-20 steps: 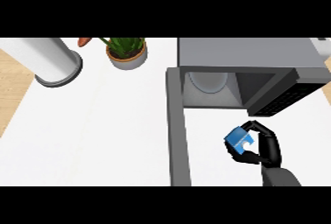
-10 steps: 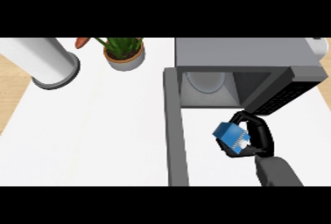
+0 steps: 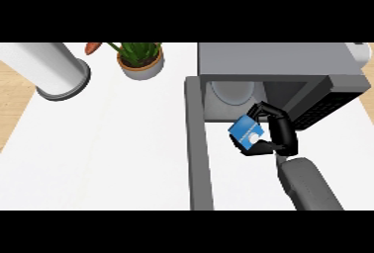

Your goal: Pick up the milk, place it into the microwave and close the microwave

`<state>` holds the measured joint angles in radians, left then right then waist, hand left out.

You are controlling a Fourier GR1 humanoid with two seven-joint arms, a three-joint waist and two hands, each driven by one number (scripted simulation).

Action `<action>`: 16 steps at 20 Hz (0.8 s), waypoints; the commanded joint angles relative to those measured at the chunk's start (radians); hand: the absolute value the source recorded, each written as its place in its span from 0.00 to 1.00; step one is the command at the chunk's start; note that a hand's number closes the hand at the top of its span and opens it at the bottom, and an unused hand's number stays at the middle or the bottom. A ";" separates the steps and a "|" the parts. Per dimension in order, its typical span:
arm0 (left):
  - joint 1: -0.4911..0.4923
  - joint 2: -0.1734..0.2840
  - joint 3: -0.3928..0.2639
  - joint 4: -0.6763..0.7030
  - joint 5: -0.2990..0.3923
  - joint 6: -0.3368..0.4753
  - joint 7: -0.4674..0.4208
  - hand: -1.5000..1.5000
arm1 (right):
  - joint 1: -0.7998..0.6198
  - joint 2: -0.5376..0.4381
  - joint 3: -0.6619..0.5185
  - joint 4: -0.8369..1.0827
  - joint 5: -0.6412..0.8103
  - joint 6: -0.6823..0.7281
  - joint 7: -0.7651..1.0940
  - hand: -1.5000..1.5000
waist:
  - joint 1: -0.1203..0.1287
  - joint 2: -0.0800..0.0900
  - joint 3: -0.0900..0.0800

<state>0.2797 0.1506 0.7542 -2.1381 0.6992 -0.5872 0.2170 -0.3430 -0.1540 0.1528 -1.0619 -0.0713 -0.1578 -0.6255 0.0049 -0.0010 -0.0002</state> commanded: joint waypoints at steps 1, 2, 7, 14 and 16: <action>-0.031 0.005 0.005 0.047 -0.021 -0.009 -0.013 0.00 | -0.105 0.036 -0.018 0.069 0.053 -0.048 0.042 1.00 | 0.004 0.002 0.000; -0.019 -0.013 -0.005 0.018 -0.017 -0.015 -0.015 0.00 | -0.167 0.038 -0.017 0.070 0.069 -0.080 0.093 1.00 | 0.007 0.002 0.000; -0.008 0.076 0.048 0.034 0.085 0.011 0.047 0.00 | -0.305 0.022 -0.025 0.252 0.164 -0.147 0.130 1.00 | 0.018 0.004 0.001; -0.063 0.006 -0.016 0.087 -0.058 -0.036 -0.021 0.00 | -0.558 0.047 -0.088 0.573 0.232 -0.258 0.117 1.00 | 0.034 0.014 0.000; -0.096 0.034 -0.019 0.062 -0.038 0.013 0.014 0.00 | -0.591 0.056 -0.100 0.642 0.248 -0.306 0.085 1.00 | 0.038 0.018 0.001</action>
<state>0.2358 0.1626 0.7484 -2.0908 0.6813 -0.5988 0.2236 -0.8268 -0.1144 0.0770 -0.5610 0.1386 -0.3844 -0.5229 0.0333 0.0129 0.0033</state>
